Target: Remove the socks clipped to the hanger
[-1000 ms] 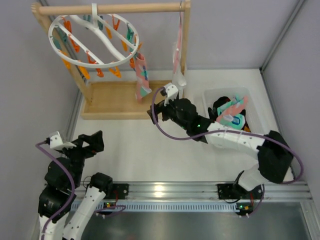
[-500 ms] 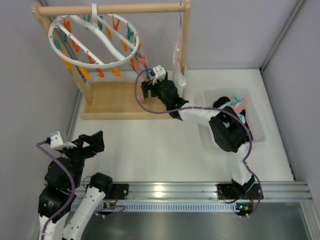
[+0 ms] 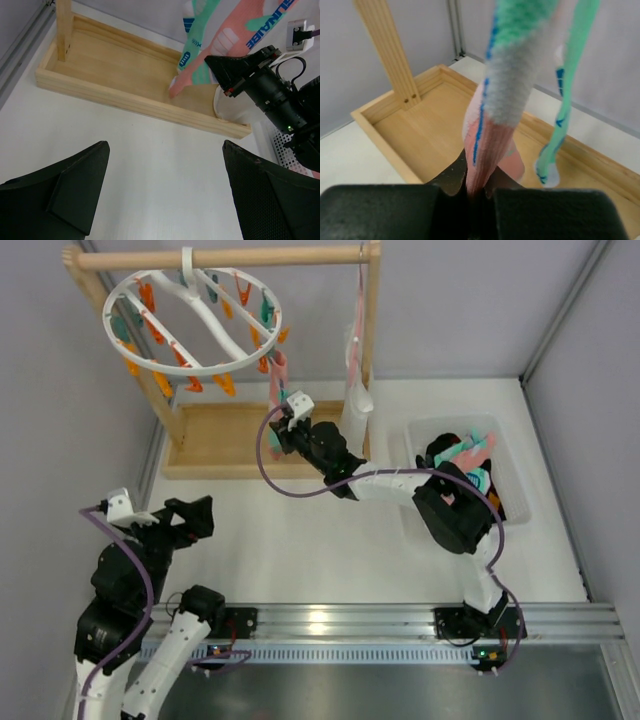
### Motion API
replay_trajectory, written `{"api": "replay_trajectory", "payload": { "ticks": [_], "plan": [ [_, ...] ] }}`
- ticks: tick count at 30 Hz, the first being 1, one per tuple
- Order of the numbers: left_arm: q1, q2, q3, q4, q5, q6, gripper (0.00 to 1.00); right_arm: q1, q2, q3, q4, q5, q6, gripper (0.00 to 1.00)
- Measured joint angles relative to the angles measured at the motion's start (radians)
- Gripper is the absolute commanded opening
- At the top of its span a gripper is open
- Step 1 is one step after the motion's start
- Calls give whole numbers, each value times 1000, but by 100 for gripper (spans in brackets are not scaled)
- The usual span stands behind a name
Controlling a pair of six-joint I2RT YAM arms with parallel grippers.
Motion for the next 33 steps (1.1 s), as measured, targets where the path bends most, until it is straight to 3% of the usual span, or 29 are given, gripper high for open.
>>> {"api": "replay_trajectory", "payload": {
  "ticks": [16, 33],
  "plan": [
    [3, 505, 554, 16, 140, 23, 99, 212, -192, -29, -86, 137, 7, 0],
    [4, 727, 780, -16, 167, 96, 99, 290, -248, -80, -211, 177, 65, 0]
  ]
}}
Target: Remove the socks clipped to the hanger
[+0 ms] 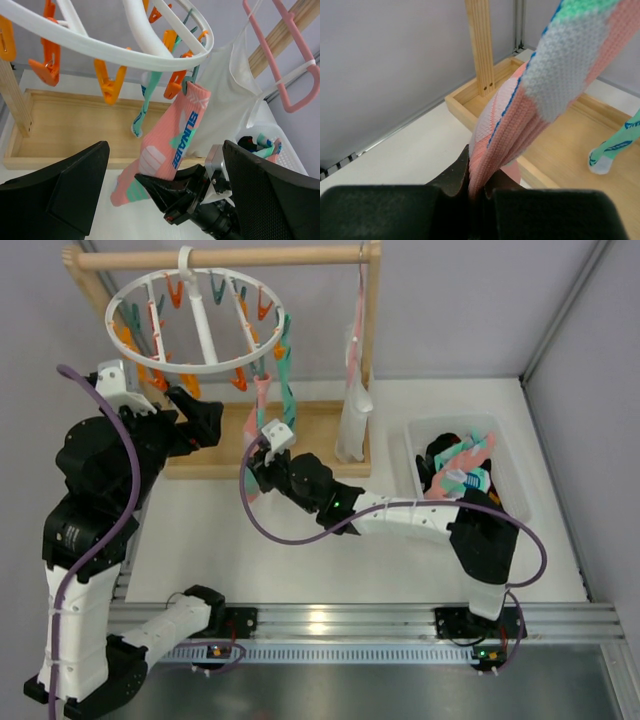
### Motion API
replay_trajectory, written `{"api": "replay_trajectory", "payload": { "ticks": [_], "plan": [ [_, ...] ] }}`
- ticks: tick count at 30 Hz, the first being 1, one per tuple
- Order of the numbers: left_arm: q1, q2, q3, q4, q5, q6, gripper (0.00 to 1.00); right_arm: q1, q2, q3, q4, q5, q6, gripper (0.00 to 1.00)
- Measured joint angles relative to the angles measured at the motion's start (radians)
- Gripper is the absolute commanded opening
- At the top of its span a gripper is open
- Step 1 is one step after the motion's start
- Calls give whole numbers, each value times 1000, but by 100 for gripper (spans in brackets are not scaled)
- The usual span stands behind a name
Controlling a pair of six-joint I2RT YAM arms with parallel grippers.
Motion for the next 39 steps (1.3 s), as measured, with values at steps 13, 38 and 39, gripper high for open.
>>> {"api": "replay_trajectory", "payload": {
  "ticks": [13, 38, 39],
  "plan": [
    [0, 177, 72, 0, 52, 22, 98, 40, -44, -48, 12, 16, 13, 0],
    [-12, 269, 56, 110, 149, -121, 96, 45, -87, -116, 77, -74, -43, 0],
    [-13, 269, 51, 121, 152, -126, 96, 45, -90, -121, 82, -82, -43, 0]
  ]
}}
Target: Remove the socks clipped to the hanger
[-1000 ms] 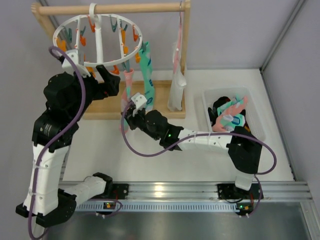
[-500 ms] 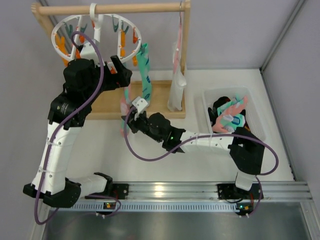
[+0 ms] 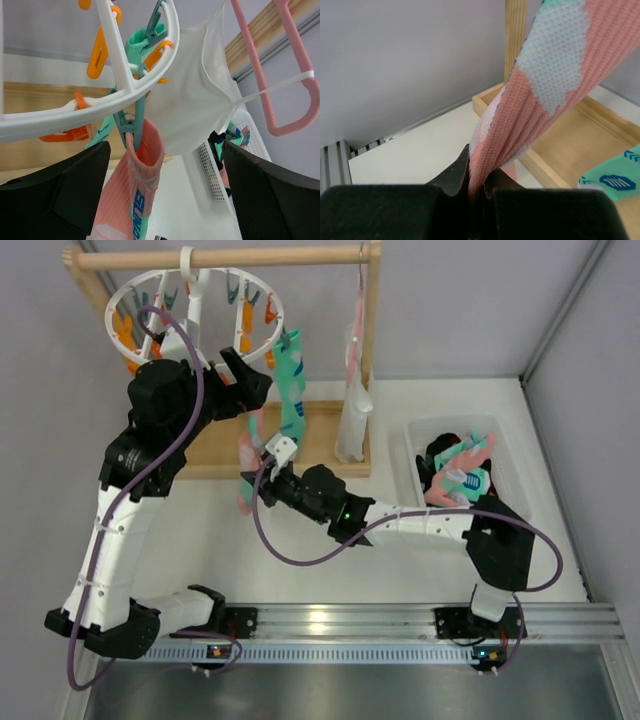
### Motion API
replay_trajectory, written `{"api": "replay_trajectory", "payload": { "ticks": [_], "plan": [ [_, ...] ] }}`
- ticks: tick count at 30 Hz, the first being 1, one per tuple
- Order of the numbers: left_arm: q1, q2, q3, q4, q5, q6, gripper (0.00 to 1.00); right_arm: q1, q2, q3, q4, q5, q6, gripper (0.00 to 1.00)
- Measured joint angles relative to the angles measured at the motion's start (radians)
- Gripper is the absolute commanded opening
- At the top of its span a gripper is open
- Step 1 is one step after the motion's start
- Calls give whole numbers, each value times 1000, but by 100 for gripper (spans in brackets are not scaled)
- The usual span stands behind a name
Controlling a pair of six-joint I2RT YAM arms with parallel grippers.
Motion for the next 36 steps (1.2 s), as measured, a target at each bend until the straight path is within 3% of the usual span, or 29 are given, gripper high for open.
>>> {"api": "replay_trajectory", "payload": {
  "ticks": [11, 21, 25, 27, 29, 34, 36],
  "plan": [
    [0, 34, -52, 88, -39, 5, 86, -1, -55, -45, 27, -93, 4, 0],
    [0, 42, -136, 167, -96, 34, 64, -17, -80, -56, 31, -178, 27, 0],
    [-1, 42, -143, 196, -105, 51, 64, -18, -80, -56, 32, -208, 27, 0],
    [-1, 42, -147, 204, -105, 61, 74, -20, -81, -60, 34, -222, 27, 0],
    [-2, 42, -151, 209, -106, 69, 73, -22, -82, -68, 35, -237, 27, 0],
    [-2, 42, -162, 218, -106, 83, 56, -29, -95, -103, 45, -263, 31, 0],
    [-2, 42, -165, 225, -106, 90, 43, -36, -103, -112, 50, -274, 35, 0]
  ]
}}
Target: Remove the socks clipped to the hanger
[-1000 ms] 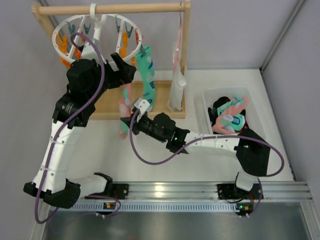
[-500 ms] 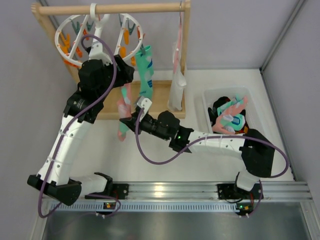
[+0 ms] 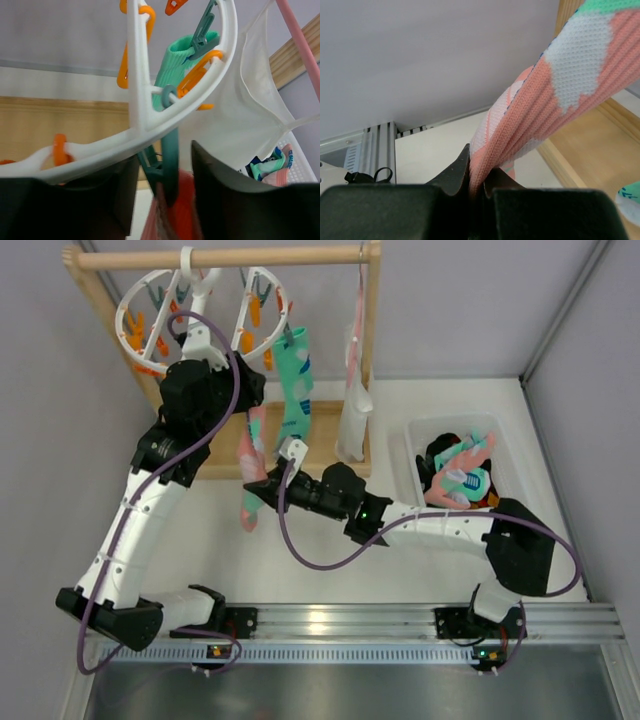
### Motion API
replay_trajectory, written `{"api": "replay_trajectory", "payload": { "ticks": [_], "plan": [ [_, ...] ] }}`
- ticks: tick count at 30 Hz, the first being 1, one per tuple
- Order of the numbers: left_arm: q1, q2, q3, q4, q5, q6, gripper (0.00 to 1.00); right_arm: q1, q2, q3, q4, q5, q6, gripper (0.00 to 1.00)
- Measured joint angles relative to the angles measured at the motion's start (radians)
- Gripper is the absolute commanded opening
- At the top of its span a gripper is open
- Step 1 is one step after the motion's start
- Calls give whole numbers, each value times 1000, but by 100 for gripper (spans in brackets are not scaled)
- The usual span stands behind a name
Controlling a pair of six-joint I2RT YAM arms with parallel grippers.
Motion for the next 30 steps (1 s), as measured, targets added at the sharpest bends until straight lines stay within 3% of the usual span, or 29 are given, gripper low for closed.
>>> {"api": "replay_trajectory", "payload": {
  "ticks": [2, 7, 20, 21, 23, 24, 30],
  "plan": [
    [0, 2, 0, 6, 0, 8, 36, -10, -8, -8, 6, -9, 4, 0],
    [-3, 19, 0, 17, -3, 11, 2, -18, -15, -13, 14, -30, 11, 0],
    [-3, 34, 0, 59, -23, 10, 0, -18, -97, -172, -1, -58, 9, 0],
    [-3, 33, 0, 60, -23, 9, 4, -18, -109, -181, -8, -58, 9, 0],
    [-3, 29, -7, 66, -23, 6, 22, -18, -149, -205, -25, -53, 8, 0],
    [-3, 24, -17, 72, -23, 4, 50, -18, -177, -215, -43, -49, 7, 0],
    [-3, -31, -81, 92, -14, -24, 86, -22, -410, -242, -210, 105, 1, 0]
  ]
}}
